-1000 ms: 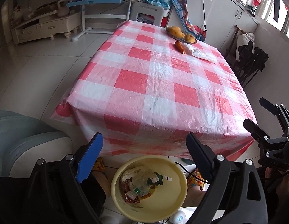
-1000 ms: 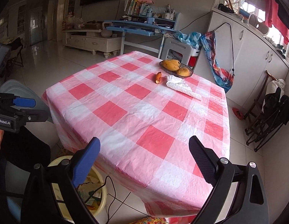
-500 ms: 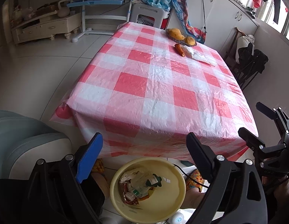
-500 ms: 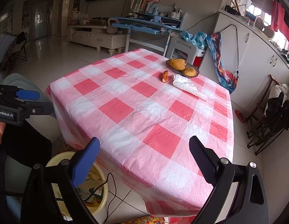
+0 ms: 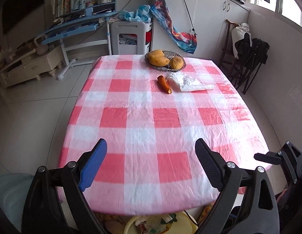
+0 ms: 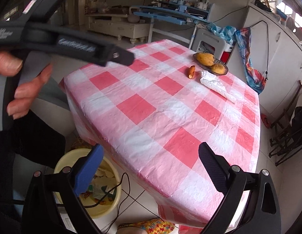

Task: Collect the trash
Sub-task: 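Move the left tool over the table to the orange peel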

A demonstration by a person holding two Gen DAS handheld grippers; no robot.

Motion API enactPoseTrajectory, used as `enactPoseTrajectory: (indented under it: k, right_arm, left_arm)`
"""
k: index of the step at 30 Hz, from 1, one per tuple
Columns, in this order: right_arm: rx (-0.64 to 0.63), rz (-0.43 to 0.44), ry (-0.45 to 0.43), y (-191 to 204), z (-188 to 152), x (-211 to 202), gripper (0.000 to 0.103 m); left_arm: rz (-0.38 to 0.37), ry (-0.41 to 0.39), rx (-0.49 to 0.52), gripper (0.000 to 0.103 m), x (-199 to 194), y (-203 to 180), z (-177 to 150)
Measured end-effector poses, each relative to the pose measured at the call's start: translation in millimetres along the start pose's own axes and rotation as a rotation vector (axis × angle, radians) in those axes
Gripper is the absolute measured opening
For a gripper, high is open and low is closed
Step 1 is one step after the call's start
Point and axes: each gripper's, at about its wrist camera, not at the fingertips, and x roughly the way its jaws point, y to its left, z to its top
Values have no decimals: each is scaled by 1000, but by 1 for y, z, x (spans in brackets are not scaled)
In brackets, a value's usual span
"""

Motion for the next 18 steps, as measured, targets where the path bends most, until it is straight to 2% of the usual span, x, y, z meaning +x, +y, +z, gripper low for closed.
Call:
enactPoseTrajectory:
  k: [4,6,9,11,14,18]
  right_arm:
    - [76,47,-28,-16,1,6,94]
    - [131,65,-21,-23,-3,8,94]
    - [143,77,-42,-27,-1,5,94]
    - [134,65,-36,-27,0,7,94]
    - [116,72,-22,-25,3,12,94]
    - [75,79,-27,-19,7,13,94]
  left_arm:
    - [-64,42,-45,88,49,-8,38]
    - [-91,73,-92,88,80,-9,57]
    - [-106,101,-174,88,126,-10,80]
    - [-94,118,-197,88,153,-15,93]
    - [-64,131,-170,88,190,-30,112]
    - [43,153,-97,88,231,-50,130]
